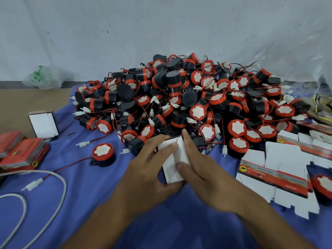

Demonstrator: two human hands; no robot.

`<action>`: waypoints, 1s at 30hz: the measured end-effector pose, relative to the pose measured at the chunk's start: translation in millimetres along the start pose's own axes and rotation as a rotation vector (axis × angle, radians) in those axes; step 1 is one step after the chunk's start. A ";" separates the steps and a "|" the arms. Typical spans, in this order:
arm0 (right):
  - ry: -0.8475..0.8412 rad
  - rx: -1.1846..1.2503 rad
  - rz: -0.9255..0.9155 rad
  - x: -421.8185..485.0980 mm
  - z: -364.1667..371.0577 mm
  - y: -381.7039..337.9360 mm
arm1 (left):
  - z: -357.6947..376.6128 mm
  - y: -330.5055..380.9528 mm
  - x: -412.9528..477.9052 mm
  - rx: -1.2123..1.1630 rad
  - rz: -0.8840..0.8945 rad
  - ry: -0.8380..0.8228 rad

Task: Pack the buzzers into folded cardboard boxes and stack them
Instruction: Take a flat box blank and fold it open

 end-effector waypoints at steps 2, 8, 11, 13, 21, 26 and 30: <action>-0.015 0.160 0.002 0.1 -0.4 -1.0 | -1.9 -1.0 0.2 0.010 -0.003 0.022; 0.093 0.407 0.024 5.6 6.7 -12.0 | -6.5 0.4 -2.9 0.000 0.006 0.088; 0.073 0.382 -0.010 4.8 12.9 -10.2 | -8.3 0.1 -3.8 0.023 0.021 0.101; 0.062 0.548 0.007 7.3 7.1 -7.4 | -9.2 -0.4 -4.2 0.024 0.016 0.121; 0.177 0.379 -0.036 5.4 -11.7 -11.2 | -1.5 0.7 -0.4 -0.061 0.022 0.000; 0.200 -0.634 -0.385 -3.4 -25.3 -50.3 | 17.8 -24.9 -7.5 0.107 -0.038 -0.312; 0.187 -0.794 -0.523 -10.6 -4.9 -50.4 | 30.8 -23.8 -11.0 0.201 0.017 -0.378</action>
Point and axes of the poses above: each hand's wrist, its own x-axis towards the middle knuckle, its own z-axis out of the palm, y = z × x, the point moved 10 cm from there along x, towards the middle knuckle, and after that the axes turned 3 degrees about -z, right-handed, at the moved point
